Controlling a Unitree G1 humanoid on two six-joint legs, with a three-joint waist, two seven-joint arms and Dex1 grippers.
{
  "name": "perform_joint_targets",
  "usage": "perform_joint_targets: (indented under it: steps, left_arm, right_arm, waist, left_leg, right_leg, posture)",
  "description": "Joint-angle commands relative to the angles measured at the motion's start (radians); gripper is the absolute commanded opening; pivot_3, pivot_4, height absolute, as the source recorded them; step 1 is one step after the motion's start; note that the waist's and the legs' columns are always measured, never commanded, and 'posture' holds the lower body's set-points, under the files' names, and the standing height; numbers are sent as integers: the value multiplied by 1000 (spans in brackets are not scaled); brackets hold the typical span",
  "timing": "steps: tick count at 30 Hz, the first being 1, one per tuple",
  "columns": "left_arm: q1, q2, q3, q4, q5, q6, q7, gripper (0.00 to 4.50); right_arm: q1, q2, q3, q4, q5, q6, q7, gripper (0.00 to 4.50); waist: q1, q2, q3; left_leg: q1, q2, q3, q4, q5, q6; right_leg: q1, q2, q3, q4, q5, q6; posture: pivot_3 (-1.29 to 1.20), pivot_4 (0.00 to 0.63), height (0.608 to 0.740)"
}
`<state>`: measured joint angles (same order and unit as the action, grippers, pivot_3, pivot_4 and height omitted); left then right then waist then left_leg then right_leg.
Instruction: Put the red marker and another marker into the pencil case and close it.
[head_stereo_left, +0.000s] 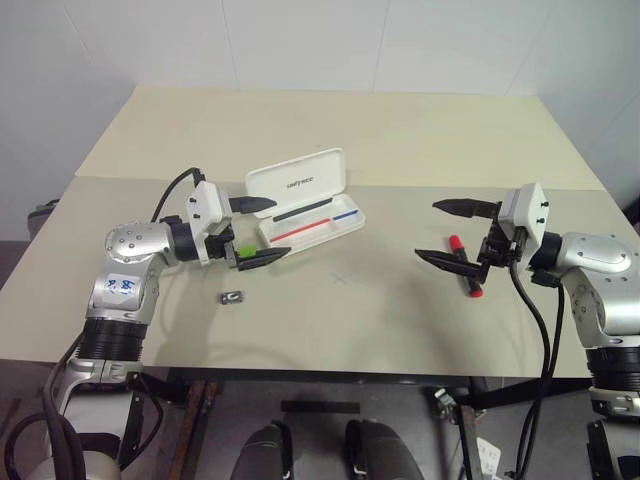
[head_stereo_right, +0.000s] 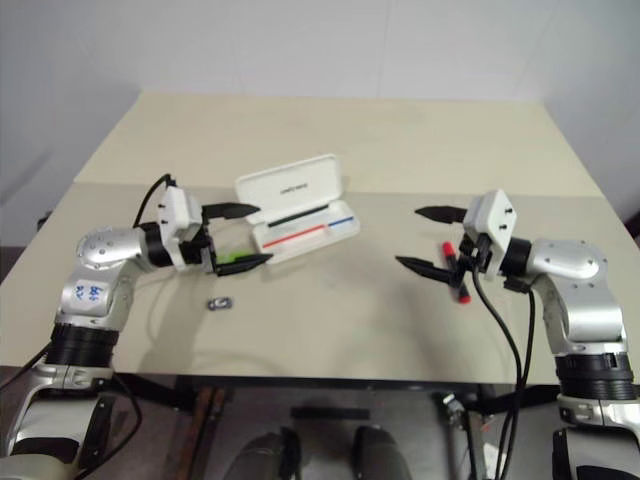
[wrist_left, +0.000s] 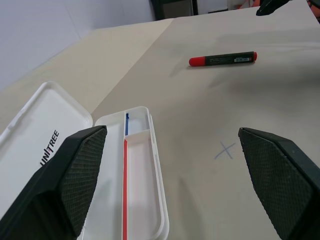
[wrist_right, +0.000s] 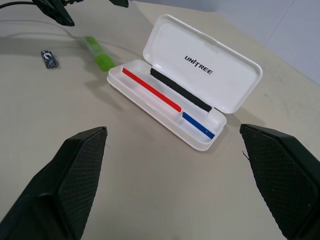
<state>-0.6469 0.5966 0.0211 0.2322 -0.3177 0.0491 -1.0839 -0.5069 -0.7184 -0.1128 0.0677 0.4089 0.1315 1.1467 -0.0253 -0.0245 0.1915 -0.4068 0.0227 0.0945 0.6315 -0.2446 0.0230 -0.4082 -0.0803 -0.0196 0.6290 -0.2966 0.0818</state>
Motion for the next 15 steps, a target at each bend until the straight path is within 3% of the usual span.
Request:
perform_joint_targets:
  steps: [1,15]
  left_arm:
    - [9,11,8,-55,-4,6,3,4465]
    - [64,72,42,29,56,41,87,4465]
  right_arm:
    - [-26,19,1,-12,13,-11,-8,4500]
    - [-64,112,65,-86,64,45,13,4500]
  waist:
    - [-1,0,0]
    - [-2,0,0]
  left_leg:
    - [0,0,0,0,0,0]
    - [0,1,0,0,0,0]
  right_leg:
    - [0,0,0,0,0,0]
    - [0,0,0,1,0,0]
  posture:
    - [0,150,740]
    - [0,150,740]
